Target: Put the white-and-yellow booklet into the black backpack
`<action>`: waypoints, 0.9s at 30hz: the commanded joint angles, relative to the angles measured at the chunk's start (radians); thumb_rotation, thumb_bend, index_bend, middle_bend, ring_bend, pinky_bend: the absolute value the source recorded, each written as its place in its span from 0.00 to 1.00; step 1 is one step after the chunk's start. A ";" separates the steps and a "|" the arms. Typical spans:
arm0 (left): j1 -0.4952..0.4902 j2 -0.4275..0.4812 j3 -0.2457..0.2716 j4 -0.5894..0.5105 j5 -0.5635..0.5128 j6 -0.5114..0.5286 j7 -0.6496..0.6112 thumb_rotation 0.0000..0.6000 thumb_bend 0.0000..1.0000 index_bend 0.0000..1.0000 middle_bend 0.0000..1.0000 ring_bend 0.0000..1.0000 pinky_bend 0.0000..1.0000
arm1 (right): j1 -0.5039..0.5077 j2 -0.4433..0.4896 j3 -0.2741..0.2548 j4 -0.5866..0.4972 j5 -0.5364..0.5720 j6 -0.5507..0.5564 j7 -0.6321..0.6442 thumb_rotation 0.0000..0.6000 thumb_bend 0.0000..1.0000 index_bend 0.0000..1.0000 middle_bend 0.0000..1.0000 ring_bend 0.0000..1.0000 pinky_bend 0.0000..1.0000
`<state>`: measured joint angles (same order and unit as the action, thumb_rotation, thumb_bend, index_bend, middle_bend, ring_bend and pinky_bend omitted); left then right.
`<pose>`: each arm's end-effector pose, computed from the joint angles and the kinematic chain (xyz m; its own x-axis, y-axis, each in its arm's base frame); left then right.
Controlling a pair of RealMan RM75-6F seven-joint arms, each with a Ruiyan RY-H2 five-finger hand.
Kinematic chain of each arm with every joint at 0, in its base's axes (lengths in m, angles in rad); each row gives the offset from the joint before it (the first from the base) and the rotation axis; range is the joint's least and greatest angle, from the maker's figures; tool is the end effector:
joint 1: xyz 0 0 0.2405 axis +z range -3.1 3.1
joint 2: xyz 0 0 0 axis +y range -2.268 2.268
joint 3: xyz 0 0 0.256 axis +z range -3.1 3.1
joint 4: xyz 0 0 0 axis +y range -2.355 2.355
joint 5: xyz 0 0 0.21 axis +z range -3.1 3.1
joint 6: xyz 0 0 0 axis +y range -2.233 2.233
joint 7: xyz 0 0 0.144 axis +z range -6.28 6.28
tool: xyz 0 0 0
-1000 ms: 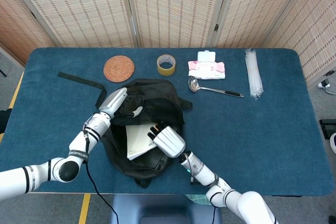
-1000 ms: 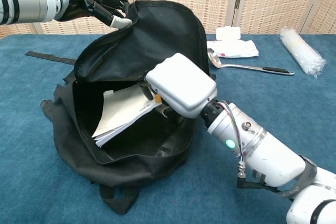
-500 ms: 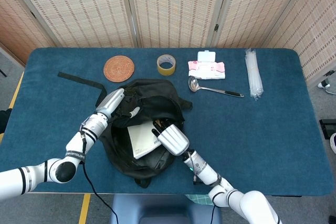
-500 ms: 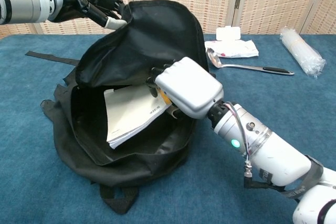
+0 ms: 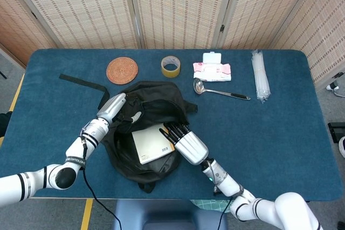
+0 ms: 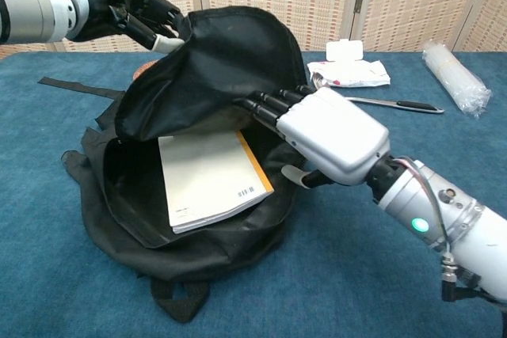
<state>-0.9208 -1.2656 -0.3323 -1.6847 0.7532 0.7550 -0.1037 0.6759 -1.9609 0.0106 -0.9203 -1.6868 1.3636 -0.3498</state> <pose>-0.0854 0.3908 0.0597 -0.1009 0.4604 0.8820 0.9725 -0.1416 0.1852 -0.1321 -0.2881 -0.0912 0.5495 0.2524 0.7964 -0.5241 -0.6382 0.5639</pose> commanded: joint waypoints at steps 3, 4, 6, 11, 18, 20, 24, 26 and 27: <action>0.012 0.017 0.017 -0.019 0.027 -0.013 0.000 1.00 0.47 0.43 0.30 0.22 0.02 | -0.081 0.226 -0.104 -0.237 -0.071 0.049 -0.077 1.00 0.35 0.00 0.11 0.21 0.25; 0.016 0.026 0.022 -0.026 0.035 -0.023 -0.002 1.00 0.47 0.34 0.26 0.20 0.01 | -0.091 0.256 -0.118 -0.257 -0.081 0.059 -0.082 1.00 0.35 0.00 0.11 0.22 0.25; 0.028 0.045 0.027 -0.044 0.061 -0.038 -0.016 1.00 0.47 0.20 0.21 0.17 0.00 | -0.120 0.321 -0.145 -0.298 -0.099 0.088 -0.082 1.00 0.35 0.00 0.13 0.23 0.27; 0.076 0.083 0.040 -0.080 0.149 -0.033 -0.059 1.00 0.46 0.16 0.17 0.14 0.00 | -0.193 0.451 -0.174 -0.369 -0.097 0.158 -0.056 1.00 0.35 0.02 0.15 0.25 0.30; 0.202 0.094 0.093 -0.076 0.295 0.170 -0.035 1.00 0.46 0.23 0.17 0.15 0.00 | -0.284 0.607 -0.144 -0.455 -0.007 0.225 0.076 1.00 0.34 0.05 0.18 0.28 0.33; 0.241 0.088 0.113 -0.064 0.327 0.245 -0.012 1.00 0.46 0.26 0.18 0.16 0.00 | -0.298 0.651 -0.134 -0.479 0.023 0.222 0.133 1.00 0.34 0.06 0.18 0.31 0.34; 0.337 0.074 0.155 -0.028 0.390 0.405 0.024 1.00 0.46 0.29 0.18 0.17 0.00 | -0.324 0.742 -0.125 -0.510 0.060 0.215 0.277 1.00 0.34 0.04 0.13 0.28 0.31; 0.385 0.064 0.174 -0.003 0.417 0.476 0.028 1.00 0.46 0.29 0.19 0.17 0.00 | -0.341 0.776 -0.119 -0.524 0.077 0.214 0.322 1.00 0.34 0.00 0.07 0.21 0.21; 0.405 0.059 0.181 0.009 0.426 0.504 0.029 1.00 0.46 0.29 0.19 0.17 0.00 | -0.349 0.788 -0.116 -0.529 0.084 0.217 0.337 1.00 0.34 0.00 0.05 0.18 0.17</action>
<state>-0.5936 -1.1902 -0.1904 -1.7168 1.1252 1.1639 -0.0975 0.3538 -1.2076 -0.1170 -1.4240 -1.6320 1.5793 -0.0606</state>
